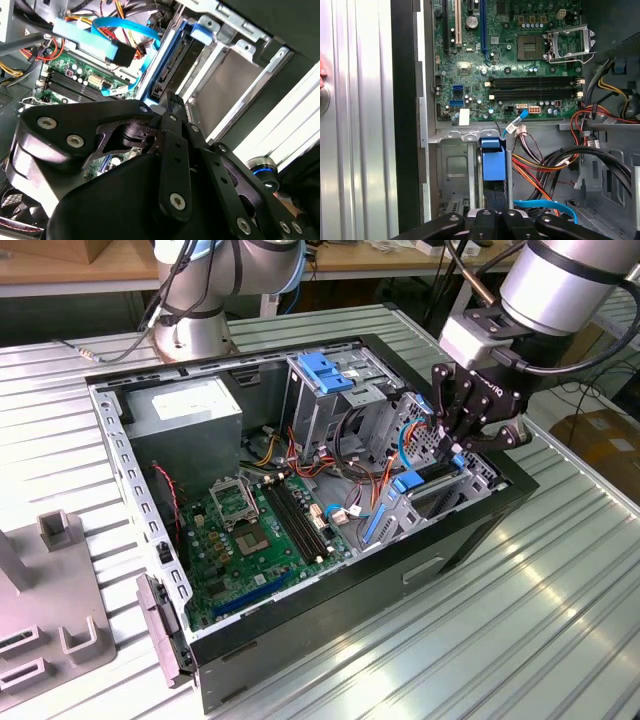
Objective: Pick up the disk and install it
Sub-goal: 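Insert the first disk wire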
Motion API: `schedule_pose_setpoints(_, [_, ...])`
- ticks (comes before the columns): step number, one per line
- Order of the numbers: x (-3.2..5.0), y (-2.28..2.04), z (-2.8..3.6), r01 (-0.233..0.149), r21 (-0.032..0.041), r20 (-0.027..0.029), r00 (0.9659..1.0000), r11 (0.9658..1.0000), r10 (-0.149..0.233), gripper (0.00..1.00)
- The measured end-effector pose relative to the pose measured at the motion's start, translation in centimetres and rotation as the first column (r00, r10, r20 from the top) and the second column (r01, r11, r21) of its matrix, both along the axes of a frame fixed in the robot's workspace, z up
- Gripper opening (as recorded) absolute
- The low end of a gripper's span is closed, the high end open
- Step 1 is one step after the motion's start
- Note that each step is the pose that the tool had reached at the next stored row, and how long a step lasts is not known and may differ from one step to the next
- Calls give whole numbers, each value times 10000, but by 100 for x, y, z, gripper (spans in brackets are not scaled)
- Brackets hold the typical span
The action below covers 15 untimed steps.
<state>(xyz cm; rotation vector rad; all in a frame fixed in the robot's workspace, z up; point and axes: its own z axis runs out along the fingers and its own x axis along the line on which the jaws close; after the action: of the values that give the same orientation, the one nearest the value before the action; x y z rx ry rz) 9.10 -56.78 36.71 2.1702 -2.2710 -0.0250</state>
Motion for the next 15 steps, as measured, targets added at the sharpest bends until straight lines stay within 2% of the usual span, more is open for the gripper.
schedule_pose_setpoints(1, [66,0,1,0,-3,-7,10000,10000,0,10])
schedule_pose_setpoints(10, [72,0,1,-13,-3,-7,10000,10000,13,10])
schedule_pose_setpoints(12, [77,0,0,-100,-2,-7,10000,10000,100,10])
schedule_pose_setpoints(15, [93,0,0,-458,-3,-7,9990,9990,458,10])
